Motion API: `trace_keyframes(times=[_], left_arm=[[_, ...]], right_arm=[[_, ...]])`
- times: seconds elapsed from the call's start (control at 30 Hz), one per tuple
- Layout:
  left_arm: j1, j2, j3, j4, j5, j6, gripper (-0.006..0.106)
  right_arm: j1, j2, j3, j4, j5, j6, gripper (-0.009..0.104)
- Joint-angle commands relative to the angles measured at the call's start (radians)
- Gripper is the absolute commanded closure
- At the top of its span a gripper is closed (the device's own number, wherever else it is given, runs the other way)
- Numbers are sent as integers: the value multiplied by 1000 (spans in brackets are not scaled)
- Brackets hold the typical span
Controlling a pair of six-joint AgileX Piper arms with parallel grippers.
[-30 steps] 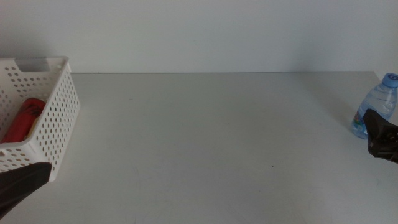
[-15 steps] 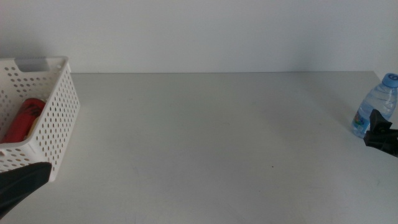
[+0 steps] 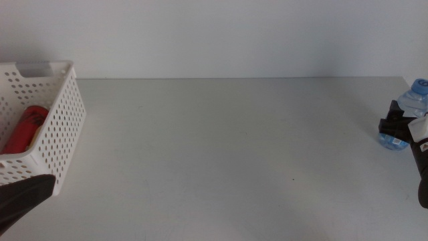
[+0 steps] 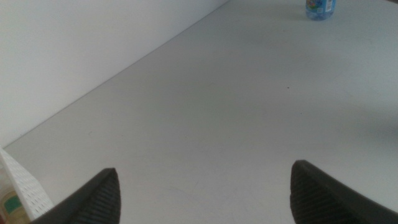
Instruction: Use arms to grab the bottles and put them into the dustbin to the left of the table.
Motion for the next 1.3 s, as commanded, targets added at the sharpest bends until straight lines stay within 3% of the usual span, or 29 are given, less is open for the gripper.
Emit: trace_keyframes(times=[0.0,0.27,0.5,0.57,0.63,0.73,0.83,1.0,1.1,1.27], left_arm=[[1,8,-23,0,-66,-10,7],[1,8,-23,0,-66,-10,7],[1,8,-23,0,-66,-10,7],[1,8,-23,0,-66,-10,7],[1,8,-23,0,-66,-10,7],[1,8,-23,0,-66,-10,7],[1,8,-23,0,-66,-10,7],[1,8,-23,3,-66,-10,7],[1,8,-23,3,-66,-10,7],[1,8,-23,3,-66,-10,7]], right_arm=[[-7,-3,-51,6,-85,-24,10],[-17,152,-180,40,-86,-37,10],[-17,247,-284,31,-86,-37,12],[-17,250,-287,18,-86,-41,24],[-13,248,-287,2,-85,-37,47],[20,228,-286,-49,-70,-9,97],[73,185,-301,-185,-33,48,96],[203,151,-444,-541,-23,307,96],[288,174,-574,-704,29,488,96],[425,258,-799,-825,249,605,96]])
